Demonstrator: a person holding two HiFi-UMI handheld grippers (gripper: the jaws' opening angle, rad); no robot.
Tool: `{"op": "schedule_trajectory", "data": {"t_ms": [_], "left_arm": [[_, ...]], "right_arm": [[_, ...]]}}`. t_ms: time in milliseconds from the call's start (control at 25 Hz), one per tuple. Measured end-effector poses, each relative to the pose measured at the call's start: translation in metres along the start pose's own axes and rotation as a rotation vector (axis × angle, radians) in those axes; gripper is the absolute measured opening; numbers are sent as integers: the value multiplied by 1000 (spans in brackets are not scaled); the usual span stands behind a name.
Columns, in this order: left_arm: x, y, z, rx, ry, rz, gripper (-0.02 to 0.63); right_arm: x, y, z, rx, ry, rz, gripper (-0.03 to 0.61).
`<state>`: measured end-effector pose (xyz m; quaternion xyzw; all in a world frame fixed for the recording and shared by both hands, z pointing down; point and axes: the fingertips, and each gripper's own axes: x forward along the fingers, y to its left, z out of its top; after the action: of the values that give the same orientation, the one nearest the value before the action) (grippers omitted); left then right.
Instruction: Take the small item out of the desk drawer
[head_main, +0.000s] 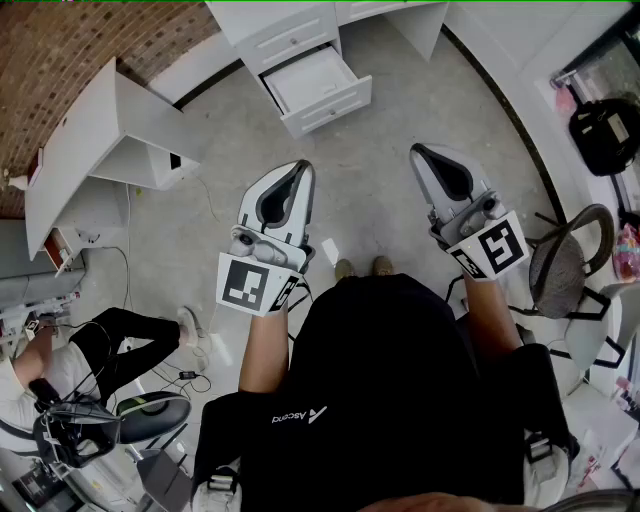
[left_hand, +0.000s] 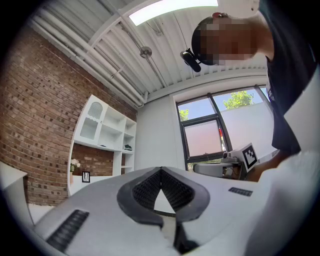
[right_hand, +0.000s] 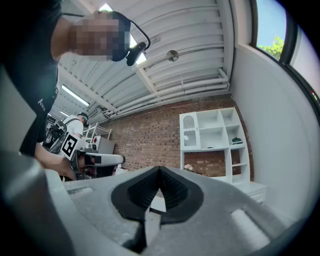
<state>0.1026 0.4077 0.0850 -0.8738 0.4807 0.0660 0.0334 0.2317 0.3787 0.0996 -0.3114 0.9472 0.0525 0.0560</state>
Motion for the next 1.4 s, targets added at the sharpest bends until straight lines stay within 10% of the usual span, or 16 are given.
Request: {"op": "schedule_trajectory", "data": {"t_ms": [560,1400], "left_arm": [[-15,45,-6,-21,-10,-4,-2],[21,161,-54,-31,36,-12,-2]], "right_arm": [[43,17,-8,14,-7,7,7],[158,-12,-71,-2,97,38,181]]}}
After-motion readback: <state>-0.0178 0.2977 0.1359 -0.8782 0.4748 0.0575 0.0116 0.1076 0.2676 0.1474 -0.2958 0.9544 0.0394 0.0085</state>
